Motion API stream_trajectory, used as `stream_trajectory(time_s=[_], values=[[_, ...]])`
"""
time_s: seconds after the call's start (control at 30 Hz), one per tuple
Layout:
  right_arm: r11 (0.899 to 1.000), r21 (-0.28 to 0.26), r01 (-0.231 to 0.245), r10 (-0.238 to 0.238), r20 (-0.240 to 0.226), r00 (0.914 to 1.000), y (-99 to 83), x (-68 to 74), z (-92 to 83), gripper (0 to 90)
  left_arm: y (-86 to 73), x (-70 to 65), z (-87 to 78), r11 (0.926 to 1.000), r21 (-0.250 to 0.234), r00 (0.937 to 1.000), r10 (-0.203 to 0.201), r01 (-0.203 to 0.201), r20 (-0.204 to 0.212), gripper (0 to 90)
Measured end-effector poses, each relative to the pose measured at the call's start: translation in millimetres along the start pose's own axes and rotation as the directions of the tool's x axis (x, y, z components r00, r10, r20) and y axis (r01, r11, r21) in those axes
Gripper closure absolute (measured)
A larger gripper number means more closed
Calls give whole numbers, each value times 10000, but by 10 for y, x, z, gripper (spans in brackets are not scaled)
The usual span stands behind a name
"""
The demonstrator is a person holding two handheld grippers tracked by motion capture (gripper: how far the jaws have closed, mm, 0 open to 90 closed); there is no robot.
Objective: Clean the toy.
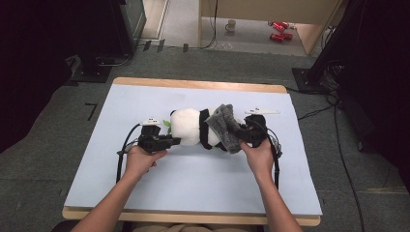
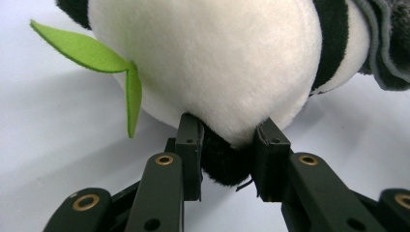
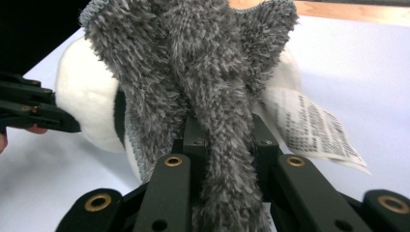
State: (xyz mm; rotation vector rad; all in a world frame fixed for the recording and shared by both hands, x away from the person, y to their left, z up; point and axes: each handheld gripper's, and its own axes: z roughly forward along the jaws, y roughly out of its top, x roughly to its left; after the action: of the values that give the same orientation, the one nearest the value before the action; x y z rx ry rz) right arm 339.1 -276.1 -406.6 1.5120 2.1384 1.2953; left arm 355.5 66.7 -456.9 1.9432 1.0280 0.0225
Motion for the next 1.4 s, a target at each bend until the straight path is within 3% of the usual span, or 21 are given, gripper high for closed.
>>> stream_trajectory(time_s=[0.1,0.2,0.37,0.47,0.5,0.57,0.67,0.73,0.97,1.07,1.2,1.33,1.4], values=[[9999,-10,-113,113,85,9999,-8,-40,-8,755,-2,7,0,10000,-4,10000,54,-54,-5,693],[9999,12,-146,145,466,9988,-20,-112,-22,756,-8,24,2,9999,-23,9999,110,-110,3,690],[9975,101,-702,695,591,9958,-84,-268,-4,755,-25,35,6,9995,-158,9996,269,-269,10,680],[9982,176,-567,547,972,9938,-80,-280,-16,755,-27,44,6,9995,-193,9997,232,-232,-1,679],[9991,-14,-414,413,1019,9939,-62,-277,-64,755,-27,49,1,9995,-218,9998,218,-218,20,674],[9991,-174,-381,395,896,9952,-46,-263,-99,755,-26,51,-3,9993,-256,9996,280,-279,24,671],[9990,-436,76,-68,165,9998,13,-142,-143,755,-30,45,-10,9981,-273,9985,548,-548,7,621],[9994,-260,233,-230,121,9997,13,-91,-100,755,-24,31,-21,9949,-86,9948,1005,-1006,-183,579],[9999,-132,17,-16,25,10000,-7,-117,-40,753,-35,31,-86,9882,-101,9882,1529,-1530,-119,472],[9999,-119,-43,43,-10,10000,-7,-133,-26,751,-39,26,-152,9836,-342,9842,1772,-1771,4,430],[9999,-139,-56,56,31,10000,0,-142,-11,749,-50,32,-266,9696,-939,9725,2300,-2257,367,416],[9999,-125,-91,92,66,9999,14,-147,8,748,-36,38,-291,9612,-1261,9673,2515,-2455,335,420],[9999,-131,-78,79,67,9999,17,-150,14,748,-15,40,-291,9509,-1470,9588,2812,-2725,417,421]])
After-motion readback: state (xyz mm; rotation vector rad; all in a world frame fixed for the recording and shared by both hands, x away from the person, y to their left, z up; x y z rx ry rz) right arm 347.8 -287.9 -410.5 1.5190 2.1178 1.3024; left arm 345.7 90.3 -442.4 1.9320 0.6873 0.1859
